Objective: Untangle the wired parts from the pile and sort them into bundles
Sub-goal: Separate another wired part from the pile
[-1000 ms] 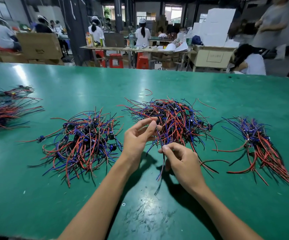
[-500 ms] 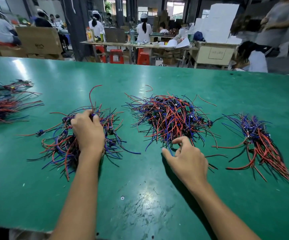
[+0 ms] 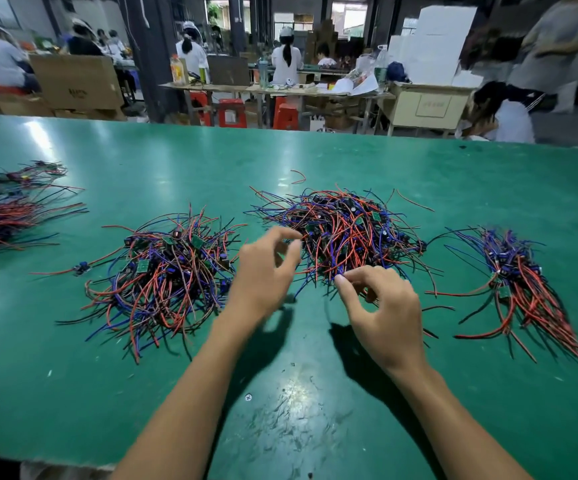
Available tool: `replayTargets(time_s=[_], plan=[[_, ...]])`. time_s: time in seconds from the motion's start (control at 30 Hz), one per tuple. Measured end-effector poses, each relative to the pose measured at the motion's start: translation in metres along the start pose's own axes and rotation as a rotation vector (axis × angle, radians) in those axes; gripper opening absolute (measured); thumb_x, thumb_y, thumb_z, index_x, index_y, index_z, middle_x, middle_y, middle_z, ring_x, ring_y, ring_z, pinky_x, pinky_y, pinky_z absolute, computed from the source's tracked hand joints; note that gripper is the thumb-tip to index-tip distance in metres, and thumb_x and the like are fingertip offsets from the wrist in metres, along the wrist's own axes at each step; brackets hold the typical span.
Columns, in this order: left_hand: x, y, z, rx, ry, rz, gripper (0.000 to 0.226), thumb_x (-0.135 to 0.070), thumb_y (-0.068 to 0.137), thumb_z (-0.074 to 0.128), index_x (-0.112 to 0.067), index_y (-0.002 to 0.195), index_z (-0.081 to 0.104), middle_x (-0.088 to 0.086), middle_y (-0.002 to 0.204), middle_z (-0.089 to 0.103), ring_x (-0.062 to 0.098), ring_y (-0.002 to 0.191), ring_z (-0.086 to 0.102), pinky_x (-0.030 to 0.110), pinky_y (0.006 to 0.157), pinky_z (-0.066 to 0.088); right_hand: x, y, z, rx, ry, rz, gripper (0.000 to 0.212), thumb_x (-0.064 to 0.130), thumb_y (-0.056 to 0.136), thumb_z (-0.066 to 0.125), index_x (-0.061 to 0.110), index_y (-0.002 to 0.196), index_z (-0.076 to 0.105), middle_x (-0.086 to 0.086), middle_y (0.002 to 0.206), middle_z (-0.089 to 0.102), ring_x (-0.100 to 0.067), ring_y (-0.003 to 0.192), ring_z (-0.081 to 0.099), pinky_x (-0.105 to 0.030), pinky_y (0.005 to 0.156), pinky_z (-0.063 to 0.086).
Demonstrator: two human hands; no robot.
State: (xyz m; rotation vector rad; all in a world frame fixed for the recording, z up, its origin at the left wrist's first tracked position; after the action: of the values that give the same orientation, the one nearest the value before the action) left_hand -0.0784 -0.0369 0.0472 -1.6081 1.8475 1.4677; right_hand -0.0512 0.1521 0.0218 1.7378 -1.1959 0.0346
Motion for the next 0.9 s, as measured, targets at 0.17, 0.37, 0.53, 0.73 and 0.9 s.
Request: replayTargets(time_s=[0.17,0.37,0.53,0.73,0.9], plan=[[-0.007,-0.013,0.029,0.282,-0.570,-0.458,0.026,-0.024,0.100,0.062,-0.001,0.103,0.074,0.005,0.080,0.076,0.009,0.057,0.062,0.016,0.051,0.047,0.013,-0.008,0.004,0.104,0.120,-0.310,0.008,0.025,0.089,0.075,0.017,0.088,0.076,0.005,0.086,0.068,-0.013,0.079,0.054,-0.034,0.073,0.048],[0.000,-0.012,0.019,0.298,-0.864,-0.833,0.017,-0.013,0.096,0.066,0.002,0.101,0.072,0.005,0.085,0.077,0.006,0.060,0.067,0.015,0.062,0.057,0.022,-0.010,0.007,0.234,0.170,-0.342,0.012,0.029,0.088,0.080,0.018,0.092,0.080,0.004,0.089,0.069,-0.019,0.081,0.058,-0.034,0.074,0.051],[0.003,-0.007,0.007,0.435,-1.090,-0.933,0.024,-0.002,0.099,0.054,-0.003,0.098,0.078,-0.002,0.085,0.069,0.001,0.058,0.055,0.008,0.053,0.048,0.023,-0.011,0.003,0.313,0.193,-0.271,0.033,0.054,0.089,0.071,0.024,0.099,0.079,0.010,0.094,0.069,-0.017,0.088,0.060,-0.036,0.080,0.049],[0.000,0.002,-0.003,0.347,-1.225,-0.743,0.035,-0.012,0.087,0.065,-0.005,0.121,0.066,-0.002,0.092,0.072,0.001,0.059,0.054,0.009,0.056,0.049,0.016,-0.009,0.002,0.221,0.220,-0.157,0.047,0.045,0.105,0.040,0.019,0.087,0.075,0.010,0.087,0.067,-0.017,0.086,0.055,-0.040,0.080,0.046],[0.008,0.017,-0.037,-0.054,-1.103,-0.454,0.027,-0.016,0.090,0.065,-0.012,0.117,0.064,-0.003,0.089,0.077,0.003,0.072,0.068,0.012,0.066,0.053,0.009,-0.006,0.007,0.124,0.080,-0.035,0.031,0.035,0.100,0.050,0.021,0.085,0.074,0.014,0.086,0.067,-0.014,0.085,0.054,-0.037,0.079,0.048]])
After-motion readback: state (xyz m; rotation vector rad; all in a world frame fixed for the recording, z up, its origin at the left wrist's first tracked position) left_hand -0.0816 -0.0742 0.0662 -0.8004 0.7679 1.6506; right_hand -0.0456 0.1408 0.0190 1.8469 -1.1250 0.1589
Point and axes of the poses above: each hand's wrist, its own y-axis towards the middle knuckle, its own z-axis out of the palm, x = y × z, the point moved 2 cm from there along y, towards the middle knuckle
